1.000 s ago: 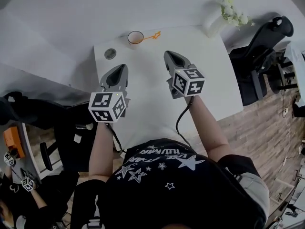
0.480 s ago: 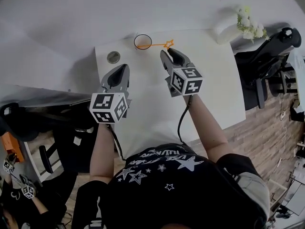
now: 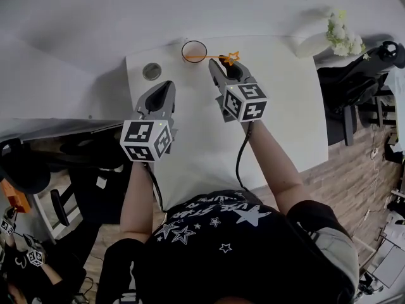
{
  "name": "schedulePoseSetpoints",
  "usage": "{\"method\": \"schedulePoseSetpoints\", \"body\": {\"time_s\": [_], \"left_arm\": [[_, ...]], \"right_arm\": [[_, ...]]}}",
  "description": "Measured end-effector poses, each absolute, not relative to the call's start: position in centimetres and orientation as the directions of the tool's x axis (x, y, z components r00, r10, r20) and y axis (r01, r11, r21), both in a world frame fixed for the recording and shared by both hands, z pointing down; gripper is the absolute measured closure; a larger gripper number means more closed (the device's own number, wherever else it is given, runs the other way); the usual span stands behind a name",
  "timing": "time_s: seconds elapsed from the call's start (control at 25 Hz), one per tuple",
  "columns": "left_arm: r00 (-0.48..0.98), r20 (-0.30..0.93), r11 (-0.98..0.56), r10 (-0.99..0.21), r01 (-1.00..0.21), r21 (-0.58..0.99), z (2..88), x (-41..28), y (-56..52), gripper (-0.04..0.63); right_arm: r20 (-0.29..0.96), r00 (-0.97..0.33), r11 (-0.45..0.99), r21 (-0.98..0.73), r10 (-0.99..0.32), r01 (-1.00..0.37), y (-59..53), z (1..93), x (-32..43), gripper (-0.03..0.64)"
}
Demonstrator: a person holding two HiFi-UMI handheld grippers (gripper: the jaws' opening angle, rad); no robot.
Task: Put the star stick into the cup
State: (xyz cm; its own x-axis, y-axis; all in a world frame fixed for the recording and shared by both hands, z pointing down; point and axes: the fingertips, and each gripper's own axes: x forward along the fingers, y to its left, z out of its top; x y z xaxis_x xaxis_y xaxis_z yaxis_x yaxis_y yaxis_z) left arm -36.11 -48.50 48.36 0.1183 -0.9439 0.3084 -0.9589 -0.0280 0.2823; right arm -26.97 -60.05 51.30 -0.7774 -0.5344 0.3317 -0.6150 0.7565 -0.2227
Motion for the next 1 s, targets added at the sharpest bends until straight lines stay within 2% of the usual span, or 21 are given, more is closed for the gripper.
{"method": "schedulePoseSetpoints", "body": {"time_s": [0.32, 0.48, 1.0], "left_arm": [[0.117, 0.31, -0.022, -0.944, -0.956, 0.292, 48.5, -36.3, -48.1, 0.592], [0.117, 0.307, -0.021, -0.944, -0.954, 0.299, 48.6, -36.3, -47.9, 0.592], [0.12, 0.285, -0.03, -0.951, -0.954, 0.3, 47.6, -35.1, -46.2, 0.592]], "right_arm": [[0.328, -0.775, 0.756, -0.215, -0.54, -0.618, -60.2, 51.2, -27.4, 0.531], [0.328, -0.771, 0.756, -0.206, -0.545, -0.622, -60.2, 51.1, -27.5, 0.577], [0.239, -0.796, 0.774, -0.2, -0.556, -0.601, -58.5, 46.6, -26.8, 0.584]]}}
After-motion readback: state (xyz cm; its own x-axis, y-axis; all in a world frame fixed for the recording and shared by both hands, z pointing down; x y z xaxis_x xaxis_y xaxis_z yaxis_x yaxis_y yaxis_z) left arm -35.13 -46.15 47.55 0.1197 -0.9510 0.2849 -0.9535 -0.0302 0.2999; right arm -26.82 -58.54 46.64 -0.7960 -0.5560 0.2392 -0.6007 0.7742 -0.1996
